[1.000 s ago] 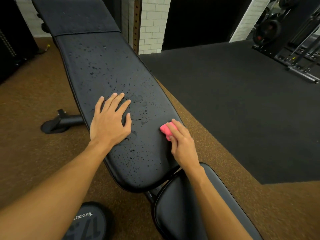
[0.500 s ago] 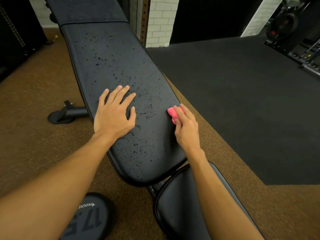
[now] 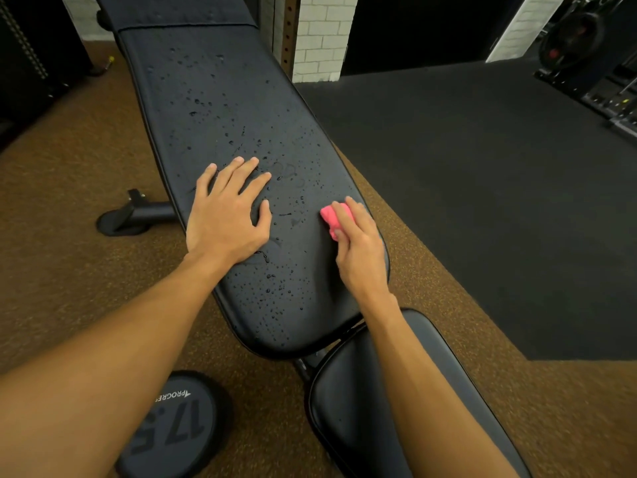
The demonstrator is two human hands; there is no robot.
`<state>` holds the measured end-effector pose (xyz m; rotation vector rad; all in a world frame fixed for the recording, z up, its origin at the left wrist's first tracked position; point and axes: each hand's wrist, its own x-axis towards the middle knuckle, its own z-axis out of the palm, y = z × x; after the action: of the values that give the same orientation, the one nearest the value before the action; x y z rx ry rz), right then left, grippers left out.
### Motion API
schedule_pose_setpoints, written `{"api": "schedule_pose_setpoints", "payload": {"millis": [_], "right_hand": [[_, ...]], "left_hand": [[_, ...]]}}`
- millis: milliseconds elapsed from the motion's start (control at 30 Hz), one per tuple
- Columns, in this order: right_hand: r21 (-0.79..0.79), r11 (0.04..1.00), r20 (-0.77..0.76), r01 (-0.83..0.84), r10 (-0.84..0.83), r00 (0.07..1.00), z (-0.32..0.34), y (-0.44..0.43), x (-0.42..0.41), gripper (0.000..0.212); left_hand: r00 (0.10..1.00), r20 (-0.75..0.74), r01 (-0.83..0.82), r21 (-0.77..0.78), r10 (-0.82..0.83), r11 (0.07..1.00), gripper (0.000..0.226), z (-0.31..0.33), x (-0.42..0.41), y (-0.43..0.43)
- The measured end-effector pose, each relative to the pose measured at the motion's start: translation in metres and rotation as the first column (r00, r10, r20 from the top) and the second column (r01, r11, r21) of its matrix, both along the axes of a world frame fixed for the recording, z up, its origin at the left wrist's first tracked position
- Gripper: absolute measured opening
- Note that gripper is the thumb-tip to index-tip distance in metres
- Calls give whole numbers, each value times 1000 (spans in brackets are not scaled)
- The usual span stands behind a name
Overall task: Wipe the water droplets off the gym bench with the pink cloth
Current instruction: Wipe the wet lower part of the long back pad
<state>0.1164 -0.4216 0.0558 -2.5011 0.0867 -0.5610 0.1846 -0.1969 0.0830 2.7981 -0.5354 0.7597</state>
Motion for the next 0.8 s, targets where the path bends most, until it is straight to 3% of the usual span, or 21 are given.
{"api": "schedule_pose_setpoints", "payload": {"millis": [133, 200, 400, 600, 733, 800], "right_hand": [[-93, 964, -1, -247, 248, 969, -7, 11, -27, 45], [-100, 951, -12, -292, 293, 956, -11, -2, -43, 45], [18, 996, -16, -82, 82, 996, -10, 8, -34, 45], [-70, 943, -33, -326, 325, 945, -15, -5, -62, 44], [3, 994, -55, -105, 105, 993, -15, -13, -55, 46], [32, 997, -65, -69, 71, 995, -14, -6, -50, 46]], "left_hand": [[1000, 0, -3, 2, 3, 1000, 52, -1, 0, 0], [1000, -1, -6, 5, 6, 1000, 52, -1, 0, 0], [1000, 2, 0, 5, 0, 1000, 53, -1, 1, 0], [1000, 2, 4, 4, -4, 1000, 52, -3, 2, 1], [1000, 3, 2, 4, -2, 1000, 52, -3, 2, 1], [1000, 3, 1, 8, -1, 1000, 52, -4, 1, 1]]}}
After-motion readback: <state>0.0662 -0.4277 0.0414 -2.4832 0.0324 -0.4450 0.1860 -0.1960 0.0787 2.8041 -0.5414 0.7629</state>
